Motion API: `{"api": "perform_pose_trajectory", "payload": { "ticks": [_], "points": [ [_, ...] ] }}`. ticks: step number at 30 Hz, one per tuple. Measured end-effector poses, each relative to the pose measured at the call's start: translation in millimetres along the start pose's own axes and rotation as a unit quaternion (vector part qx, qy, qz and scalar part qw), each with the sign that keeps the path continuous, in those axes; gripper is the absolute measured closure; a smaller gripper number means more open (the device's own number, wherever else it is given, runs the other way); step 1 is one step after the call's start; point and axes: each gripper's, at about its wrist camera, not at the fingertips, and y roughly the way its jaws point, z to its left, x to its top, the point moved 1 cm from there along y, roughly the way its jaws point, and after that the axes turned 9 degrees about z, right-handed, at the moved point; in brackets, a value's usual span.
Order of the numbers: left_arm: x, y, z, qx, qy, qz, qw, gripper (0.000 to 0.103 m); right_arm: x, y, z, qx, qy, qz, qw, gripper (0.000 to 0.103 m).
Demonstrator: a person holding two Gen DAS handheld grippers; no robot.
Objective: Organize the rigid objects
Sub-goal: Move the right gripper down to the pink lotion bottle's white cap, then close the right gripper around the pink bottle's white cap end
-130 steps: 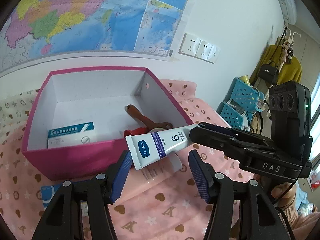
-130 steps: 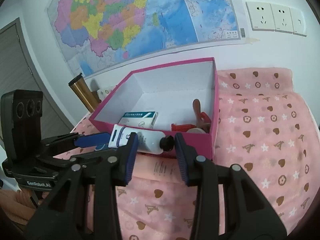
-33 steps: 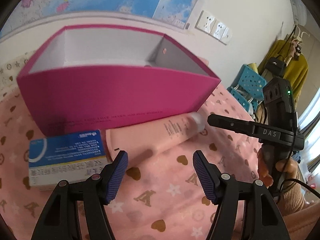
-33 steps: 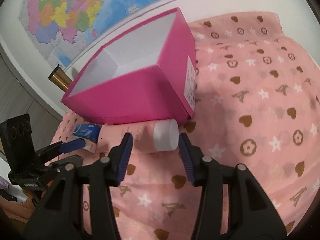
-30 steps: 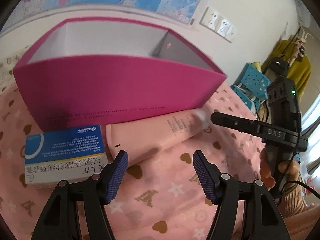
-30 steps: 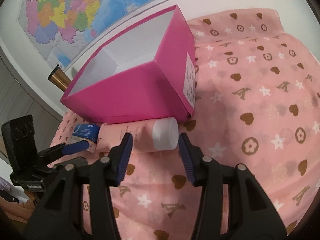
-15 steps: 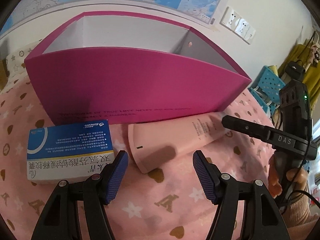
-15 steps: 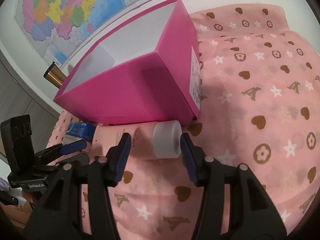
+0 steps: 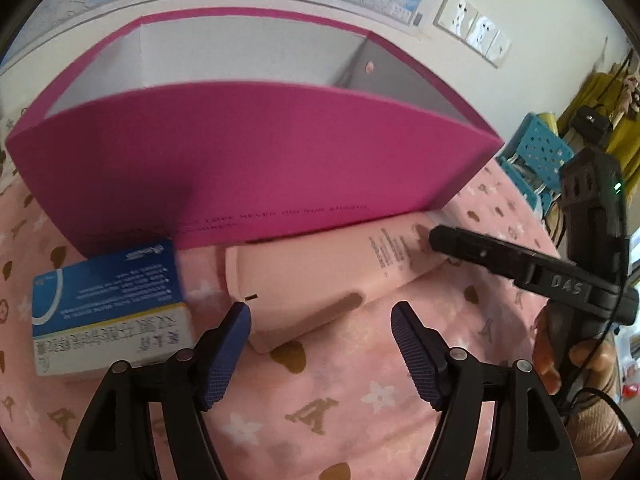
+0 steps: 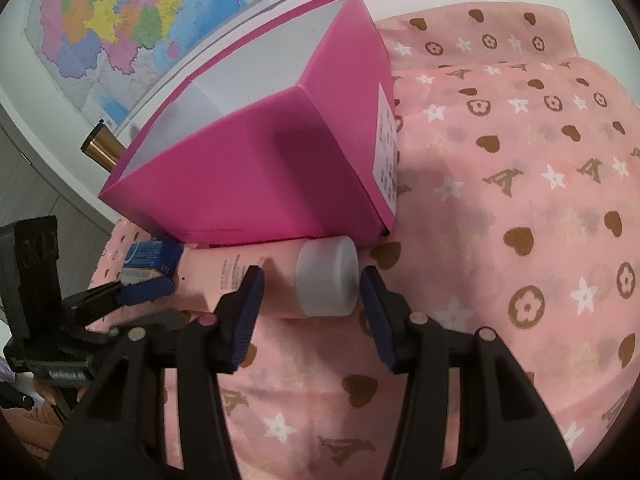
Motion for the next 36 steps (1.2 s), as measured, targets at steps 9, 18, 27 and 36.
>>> {"api": "perform_pose_trajectory", "payload": {
  "ticks": [9,18,27,36],
  "points": [
    [5,9,11,0.017,-0.045,-0.001,0.9988,0.028,-1,-1,0,0.000,-0.001,-0.004,1.000,0.050],
    [6,11,9,0.007,-0.036,0.001,0.9993,0.027,-4,0,2,0.003,-0.001,-0.002,1.000,0.050],
    [5,9,8,0.004,-0.032,0.001,0.9995,0.026,-6,-2,4,-0.002,0.000,-0.003,1.000,0.050],
    [3,7,4,0.001,-0.024,0.000,0.9997,0.024,-9,-5,3,-0.005,0.004,-0.004,1.000,0.050]
  ]
}}
